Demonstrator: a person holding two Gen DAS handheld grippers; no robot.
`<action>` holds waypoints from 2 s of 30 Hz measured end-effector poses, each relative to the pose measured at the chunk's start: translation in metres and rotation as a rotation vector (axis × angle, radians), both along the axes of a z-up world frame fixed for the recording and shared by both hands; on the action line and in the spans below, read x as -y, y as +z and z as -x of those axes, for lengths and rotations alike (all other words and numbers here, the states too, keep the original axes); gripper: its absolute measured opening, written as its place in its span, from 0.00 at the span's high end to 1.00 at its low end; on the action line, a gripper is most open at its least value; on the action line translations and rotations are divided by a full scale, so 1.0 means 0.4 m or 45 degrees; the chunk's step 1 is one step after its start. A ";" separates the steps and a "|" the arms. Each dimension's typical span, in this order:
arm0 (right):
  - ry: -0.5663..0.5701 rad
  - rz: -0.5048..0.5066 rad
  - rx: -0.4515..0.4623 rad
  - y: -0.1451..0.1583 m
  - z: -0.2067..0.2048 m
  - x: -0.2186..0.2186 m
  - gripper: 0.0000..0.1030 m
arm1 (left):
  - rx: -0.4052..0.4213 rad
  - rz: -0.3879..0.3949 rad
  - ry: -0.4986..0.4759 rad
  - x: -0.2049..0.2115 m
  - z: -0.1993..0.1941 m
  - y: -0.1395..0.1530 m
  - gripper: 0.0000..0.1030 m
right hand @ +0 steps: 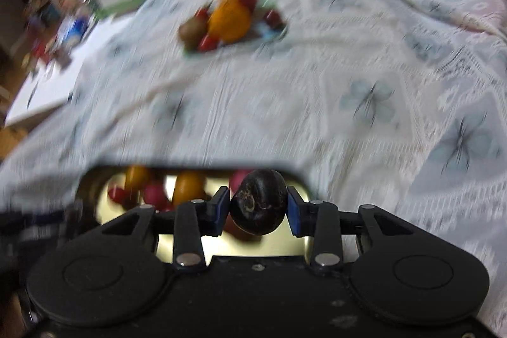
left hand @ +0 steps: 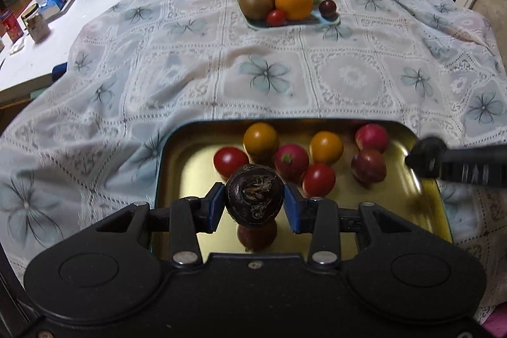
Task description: Organize fruits
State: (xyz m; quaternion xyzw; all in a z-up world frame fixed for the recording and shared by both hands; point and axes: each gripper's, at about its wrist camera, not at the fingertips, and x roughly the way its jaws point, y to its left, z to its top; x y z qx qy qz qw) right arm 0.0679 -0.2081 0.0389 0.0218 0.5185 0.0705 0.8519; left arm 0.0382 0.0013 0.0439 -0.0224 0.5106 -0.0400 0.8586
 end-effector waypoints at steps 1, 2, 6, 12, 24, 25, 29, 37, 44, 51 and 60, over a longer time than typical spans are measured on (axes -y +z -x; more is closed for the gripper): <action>0.025 0.013 -0.019 -0.010 0.019 -0.012 0.63 | -0.003 -0.004 0.005 0.001 0.004 -0.005 0.53; 0.048 0.024 -0.036 -0.022 0.037 -0.021 0.63 | -0.003 -0.010 0.012 0.002 0.007 -0.010 0.53; 0.080 0.030 -0.096 -0.059 0.087 -0.046 0.63 | -0.009 -0.034 0.047 0.001 0.020 -0.028 0.53; 0.078 0.067 -0.088 -0.069 0.117 -0.061 0.63 | -0.037 -0.034 0.056 0.004 0.035 -0.046 0.53; 0.103 0.104 -0.051 -0.055 0.142 -0.078 0.61 | -0.020 -0.067 0.097 0.004 0.051 -0.044 0.49; 0.103 0.108 -0.060 -0.057 0.142 -0.079 0.61 | -0.024 -0.063 0.102 0.002 0.052 -0.044 0.49; 0.101 0.104 -0.086 -0.062 0.144 -0.080 0.61 | -0.029 -0.040 0.119 -0.005 0.061 -0.036 0.49; 0.108 0.100 -0.077 -0.048 0.157 -0.084 0.61 | 0.013 -0.020 0.111 -0.001 0.077 -0.004 0.49; 0.114 0.104 -0.088 -0.042 0.168 -0.086 0.61 | 0.016 -0.015 0.106 0.007 0.085 0.005 0.49; 0.109 0.109 -0.096 -0.037 0.174 -0.085 0.61 | 0.004 -0.013 0.099 0.011 0.094 0.001 0.49; 0.093 0.118 -0.157 -0.052 0.170 -0.083 0.61 | -0.015 -0.006 0.104 0.011 0.100 -0.007 0.49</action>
